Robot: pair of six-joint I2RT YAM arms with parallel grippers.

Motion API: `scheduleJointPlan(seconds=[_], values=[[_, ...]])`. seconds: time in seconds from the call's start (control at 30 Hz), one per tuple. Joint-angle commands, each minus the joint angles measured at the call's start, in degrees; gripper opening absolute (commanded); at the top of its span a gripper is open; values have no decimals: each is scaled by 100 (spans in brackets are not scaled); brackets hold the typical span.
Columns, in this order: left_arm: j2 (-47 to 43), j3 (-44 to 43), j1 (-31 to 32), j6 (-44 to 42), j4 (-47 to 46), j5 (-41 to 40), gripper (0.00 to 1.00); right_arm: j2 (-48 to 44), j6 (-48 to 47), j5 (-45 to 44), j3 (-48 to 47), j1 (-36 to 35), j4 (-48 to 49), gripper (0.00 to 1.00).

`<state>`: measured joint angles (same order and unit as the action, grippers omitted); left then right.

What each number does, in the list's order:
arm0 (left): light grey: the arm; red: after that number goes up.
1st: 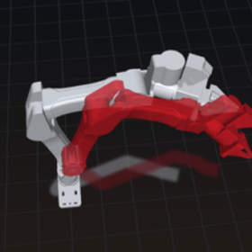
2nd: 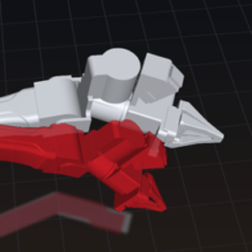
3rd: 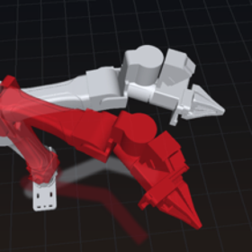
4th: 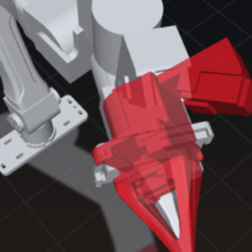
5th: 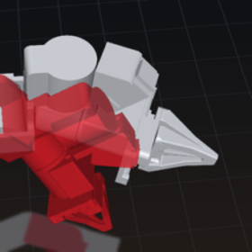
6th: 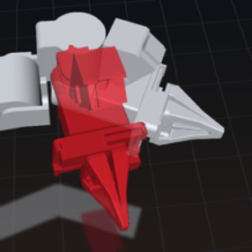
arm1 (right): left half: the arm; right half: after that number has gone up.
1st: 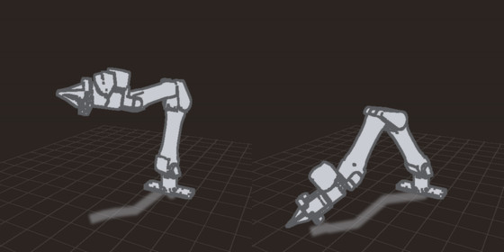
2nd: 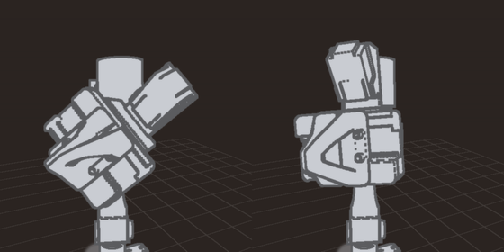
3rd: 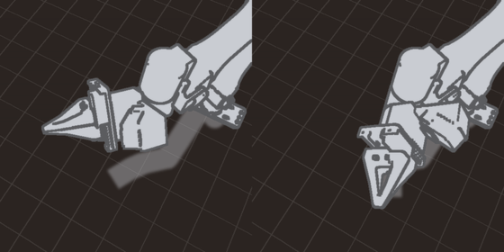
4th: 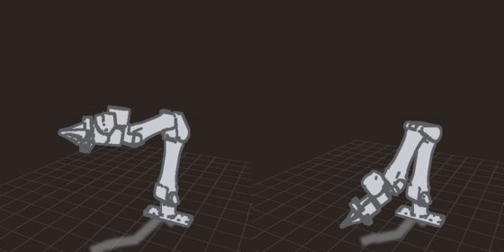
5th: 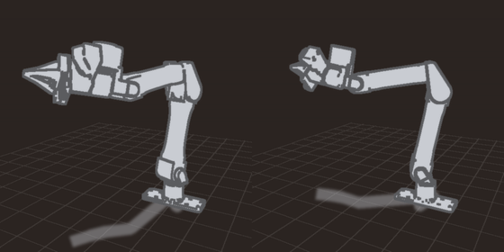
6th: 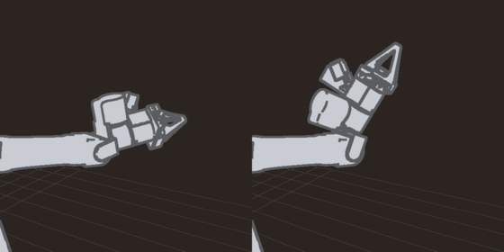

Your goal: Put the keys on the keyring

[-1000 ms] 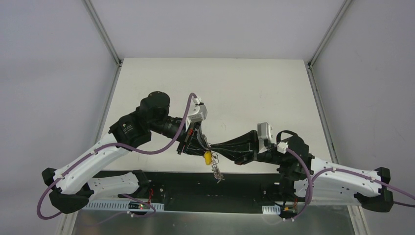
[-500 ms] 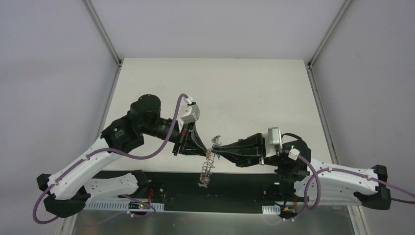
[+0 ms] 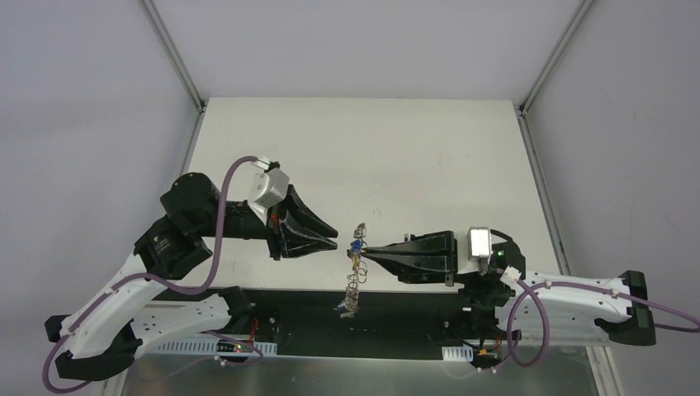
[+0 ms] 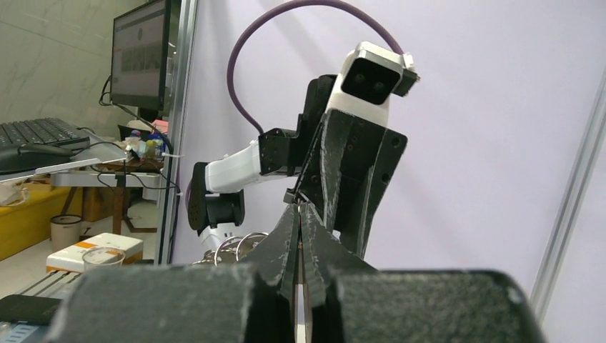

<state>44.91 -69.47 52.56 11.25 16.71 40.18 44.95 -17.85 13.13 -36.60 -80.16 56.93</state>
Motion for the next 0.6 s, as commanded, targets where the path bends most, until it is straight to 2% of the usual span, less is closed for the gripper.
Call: scheduleJointPlan(seconds=[0.0, 0.23, 0.57], values=[[-162, 80, 52, 171, -1122, 194, 26, 64, -367, -186, -86, -141, 883, 0], [-225, 256, 49, 480, -2347, 548, 33, 311, -722, -356, -137, -351, 1214, 0], [-125, 329, 48, 884, -2817, 978, 34, 335, -995, -534, -173, -525, 1303, 0]])
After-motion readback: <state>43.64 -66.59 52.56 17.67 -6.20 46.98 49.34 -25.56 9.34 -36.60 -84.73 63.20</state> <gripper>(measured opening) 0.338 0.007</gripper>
